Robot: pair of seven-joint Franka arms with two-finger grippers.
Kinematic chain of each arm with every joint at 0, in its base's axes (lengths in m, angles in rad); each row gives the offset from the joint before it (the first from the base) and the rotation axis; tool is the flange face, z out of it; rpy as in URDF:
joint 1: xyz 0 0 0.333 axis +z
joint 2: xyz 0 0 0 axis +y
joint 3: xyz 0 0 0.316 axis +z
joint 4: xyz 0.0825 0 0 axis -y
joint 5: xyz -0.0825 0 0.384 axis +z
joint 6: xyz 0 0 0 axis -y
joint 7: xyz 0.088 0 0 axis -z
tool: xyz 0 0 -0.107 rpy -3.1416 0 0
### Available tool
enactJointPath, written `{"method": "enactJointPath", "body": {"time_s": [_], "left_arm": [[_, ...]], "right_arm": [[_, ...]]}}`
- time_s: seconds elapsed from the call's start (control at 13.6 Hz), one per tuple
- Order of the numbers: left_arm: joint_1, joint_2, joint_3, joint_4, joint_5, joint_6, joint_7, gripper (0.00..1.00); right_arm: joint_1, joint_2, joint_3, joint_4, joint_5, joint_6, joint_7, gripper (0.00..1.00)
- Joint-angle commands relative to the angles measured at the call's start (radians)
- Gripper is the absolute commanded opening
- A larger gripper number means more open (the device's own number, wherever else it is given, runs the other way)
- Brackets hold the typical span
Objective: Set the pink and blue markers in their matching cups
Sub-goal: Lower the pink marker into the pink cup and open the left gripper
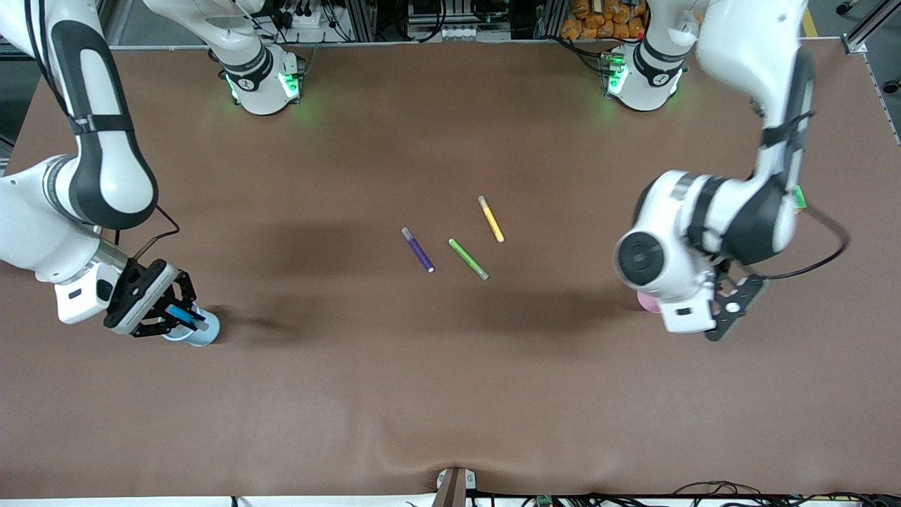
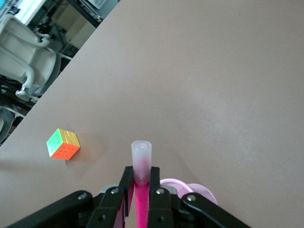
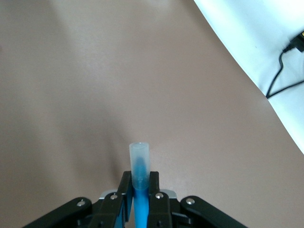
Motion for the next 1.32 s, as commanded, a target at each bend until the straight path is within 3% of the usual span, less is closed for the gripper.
{"method": "enactJointPath", "body": {"time_s": [0.0, 0.51, 0.95, 1.03, 1.1, 1.17, 1.25], "left_arm": [[-0.008, 0.026, 0.003, 0.007, 0.046, 0.001, -0.08, 0.0], [-0.033, 0.095, 0.005, 0.004, 0.1, -0.001, -0.199, 0.0], [-0.039, 0.117, 0.003, -0.006, 0.103, -0.01, -0.21, 0.01], [-0.04, 0.117, 0.003, -0.001, 0.098, -0.01, -0.209, 0.17], [-0.04, 0.117, 0.003, 0.0, 0.1, -0.01, -0.209, 0.4], [-0.042, 0.114, 0.003, 0.001, 0.104, -0.008, -0.209, 0.87], [-0.043, 0.108, 0.003, 0.001, 0.101, -0.008, -0.206, 1.0]], "right_arm": [[-0.04, -0.017, 0.018, -0.036, 0.112, 0.015, -0.152, 0.0], [-0.082, -0.006, 0.02, -0.027, 0.267, -0.005, -0.465, 0.0], [-0.115, 0.031, 0.02, -0.019, 0.412, -0.117, -0.644, 0.0], [-0.131, 0.043, 0.02, -0.019, 0.429, -0.117, -0.673, 0.0], [-0.141, 0.052, 0.02, -0.019, 0.454, -0.126, -0.705, 0.0], [-0.149, 0.058, 0.02, -0.019, 0.478, -0.141, -0.736, 0.0], [-0.154, 0.069, 0.02, -0.019, 0.497, -0.149, -0.765, 0.0]]}}
